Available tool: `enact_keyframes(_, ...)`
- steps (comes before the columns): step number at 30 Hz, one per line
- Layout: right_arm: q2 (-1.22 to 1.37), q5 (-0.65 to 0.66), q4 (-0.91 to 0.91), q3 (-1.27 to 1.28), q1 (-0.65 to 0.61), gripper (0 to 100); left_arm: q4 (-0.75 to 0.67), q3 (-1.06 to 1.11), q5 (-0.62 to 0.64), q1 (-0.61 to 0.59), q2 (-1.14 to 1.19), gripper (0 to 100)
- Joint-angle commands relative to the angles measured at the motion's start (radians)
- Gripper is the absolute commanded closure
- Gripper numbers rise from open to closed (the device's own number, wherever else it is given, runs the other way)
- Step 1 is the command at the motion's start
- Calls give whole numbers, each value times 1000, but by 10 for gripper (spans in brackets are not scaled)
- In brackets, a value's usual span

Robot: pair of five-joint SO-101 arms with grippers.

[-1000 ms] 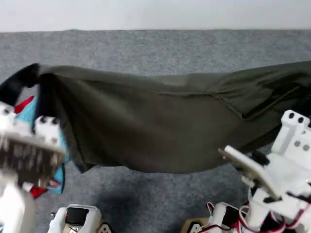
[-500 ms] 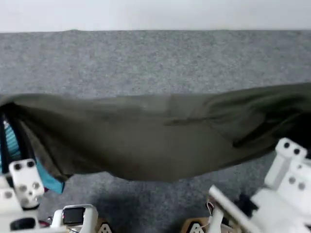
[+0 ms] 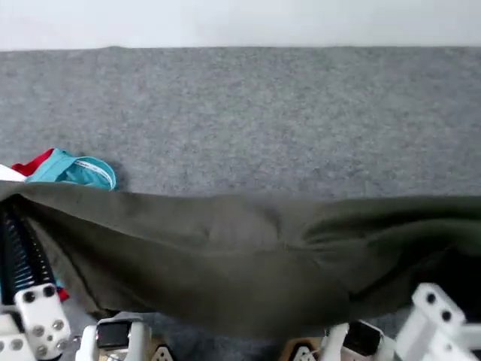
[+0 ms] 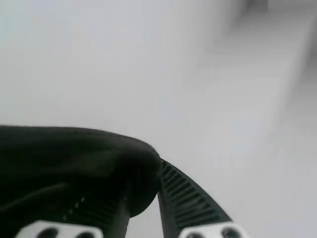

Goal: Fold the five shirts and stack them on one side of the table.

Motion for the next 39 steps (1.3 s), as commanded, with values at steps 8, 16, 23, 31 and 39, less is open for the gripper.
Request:
enact_keyframes(8,33,9,142,80,-4,988,18,237,-11,-5,3,995)
enact_keyframes(16,30,187,74,509,-97,988,-293,743,-11,-3,8,995)
enact_keyframes(23,61,226,-274,905,-205,988,-807,1187,-68,-3,11,995)
enact_keyframes(31,308,222,-591,984,-236,988,-1066,1365,-137,-3,26,995)
enact_keyframes(39,585,195,-733,881,-254,988,-1103,1171,-132,-2,344,995)
